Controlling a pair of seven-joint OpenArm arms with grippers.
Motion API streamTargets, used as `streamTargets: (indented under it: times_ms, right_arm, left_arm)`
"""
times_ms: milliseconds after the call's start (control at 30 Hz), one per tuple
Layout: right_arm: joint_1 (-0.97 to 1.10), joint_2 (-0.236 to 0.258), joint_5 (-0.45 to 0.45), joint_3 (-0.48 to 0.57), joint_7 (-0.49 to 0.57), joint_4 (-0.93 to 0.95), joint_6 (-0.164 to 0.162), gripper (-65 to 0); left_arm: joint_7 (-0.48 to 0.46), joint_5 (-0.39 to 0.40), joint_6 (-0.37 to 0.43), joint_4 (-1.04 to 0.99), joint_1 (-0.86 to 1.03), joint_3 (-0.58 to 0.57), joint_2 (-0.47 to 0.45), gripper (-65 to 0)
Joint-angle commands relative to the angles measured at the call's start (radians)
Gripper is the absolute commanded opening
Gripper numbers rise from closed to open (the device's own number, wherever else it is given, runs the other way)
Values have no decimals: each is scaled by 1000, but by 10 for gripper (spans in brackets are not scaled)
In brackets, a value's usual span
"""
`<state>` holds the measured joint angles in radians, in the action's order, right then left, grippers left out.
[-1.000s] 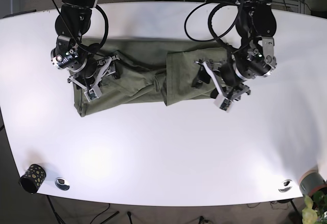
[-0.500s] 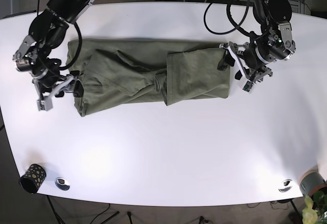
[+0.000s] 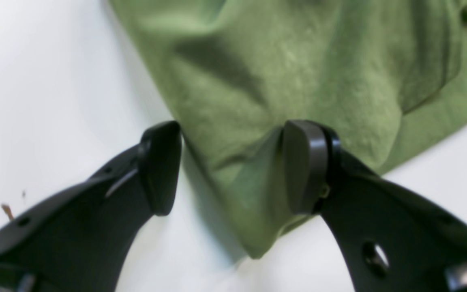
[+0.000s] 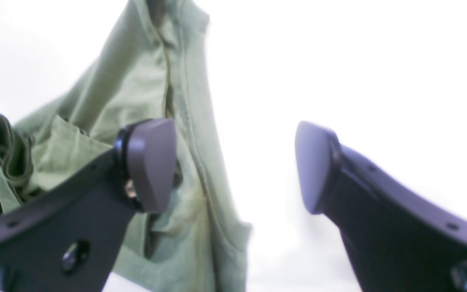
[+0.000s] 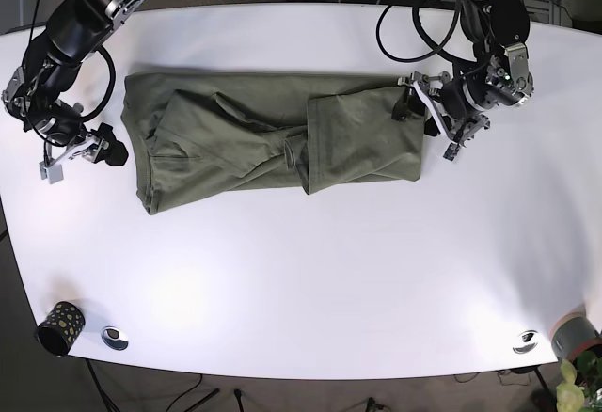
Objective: Fold the T-shirt properly
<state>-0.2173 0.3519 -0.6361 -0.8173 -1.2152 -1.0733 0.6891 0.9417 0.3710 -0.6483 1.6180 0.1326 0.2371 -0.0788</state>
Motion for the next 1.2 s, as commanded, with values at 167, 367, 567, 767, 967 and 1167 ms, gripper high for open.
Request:
streamTargets:
  times_ms: [167, 367, 567, 767, 967, 1167]
  right_arm:
    - [20, -20, -27, 17, 39, -11, 9, -209]
    - [49, -63, -37, 89, 39, -17, 9, -211]
    - [75, -124, -37, 175, 41, -115, 9, -212]
    - [74, -159, -27, 177, 42, -144, 9, -217]
    - [74, -161, -27, 180, 76, -144, 9, -457]
    - [78, -146, -27, 178, 96, -150, 9, -650]
  left_arm:
    - [-19, 15, -5, 17, -14, 3, -8, -285]
    - [-19, 15, -5, 15, -15, 3, -8, -285]
    - [-19, 15, -3, 15, -15, 3, -8, -285]
    - [-19, 15, 0, 15, -15, 3, -8, -285]
    - [-19, -7, 3, 8, -44, -3, -3, -285]
    - [-19, -112, 3, 8, -103, -66, 27, -285]
